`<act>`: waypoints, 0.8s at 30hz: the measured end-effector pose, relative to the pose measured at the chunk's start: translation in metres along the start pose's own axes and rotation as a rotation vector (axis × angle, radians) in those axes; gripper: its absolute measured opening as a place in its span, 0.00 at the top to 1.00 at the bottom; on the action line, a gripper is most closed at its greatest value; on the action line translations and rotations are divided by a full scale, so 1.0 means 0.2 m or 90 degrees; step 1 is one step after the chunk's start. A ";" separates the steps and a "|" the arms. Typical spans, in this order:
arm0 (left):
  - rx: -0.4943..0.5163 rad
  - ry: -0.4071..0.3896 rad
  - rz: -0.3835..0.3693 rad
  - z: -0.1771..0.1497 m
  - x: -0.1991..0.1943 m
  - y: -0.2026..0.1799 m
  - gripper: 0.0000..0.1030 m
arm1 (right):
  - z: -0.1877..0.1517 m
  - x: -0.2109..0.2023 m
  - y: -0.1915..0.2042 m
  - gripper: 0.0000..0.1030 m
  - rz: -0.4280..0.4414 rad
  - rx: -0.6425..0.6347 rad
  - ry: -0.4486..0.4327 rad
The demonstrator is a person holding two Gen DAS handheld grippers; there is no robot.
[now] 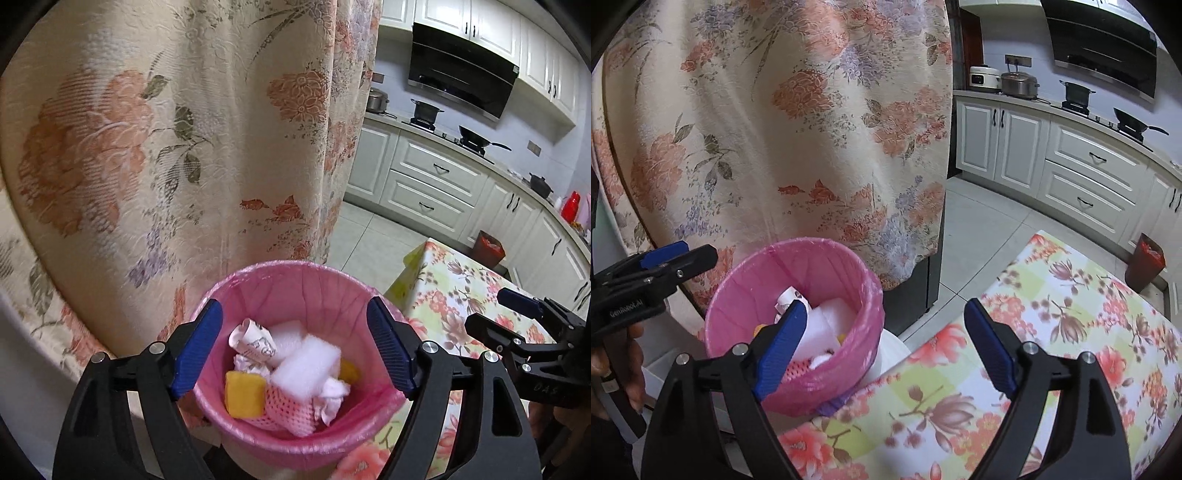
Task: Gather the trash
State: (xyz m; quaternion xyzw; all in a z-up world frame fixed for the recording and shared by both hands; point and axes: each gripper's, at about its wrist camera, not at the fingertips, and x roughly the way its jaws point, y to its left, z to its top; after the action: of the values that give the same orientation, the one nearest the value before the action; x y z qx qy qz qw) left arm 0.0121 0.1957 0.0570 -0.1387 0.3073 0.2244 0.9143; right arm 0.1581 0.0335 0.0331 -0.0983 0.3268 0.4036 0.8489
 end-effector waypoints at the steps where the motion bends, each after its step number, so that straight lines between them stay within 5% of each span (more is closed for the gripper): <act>1: -0.001 0.002 0.001 -0.02 -0.02 0.00 0.28 | -0.01 -0.01 0.00 0.18 0.001 0.002 0.000; 24: -0.008 0.033 0.009 -0.34 -0.40 -0.01 0.19 | -0.29 -0.32 0.13 0.11 0.001 0.004 -0.018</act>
State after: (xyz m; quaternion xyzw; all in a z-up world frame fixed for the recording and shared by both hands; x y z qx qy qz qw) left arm -0.0780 0.1415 0.0536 -0.1480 0.3303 0.2295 0.9035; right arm 0.0818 -0.0136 0.0322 -0.0898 0.3162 0.4049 0.8532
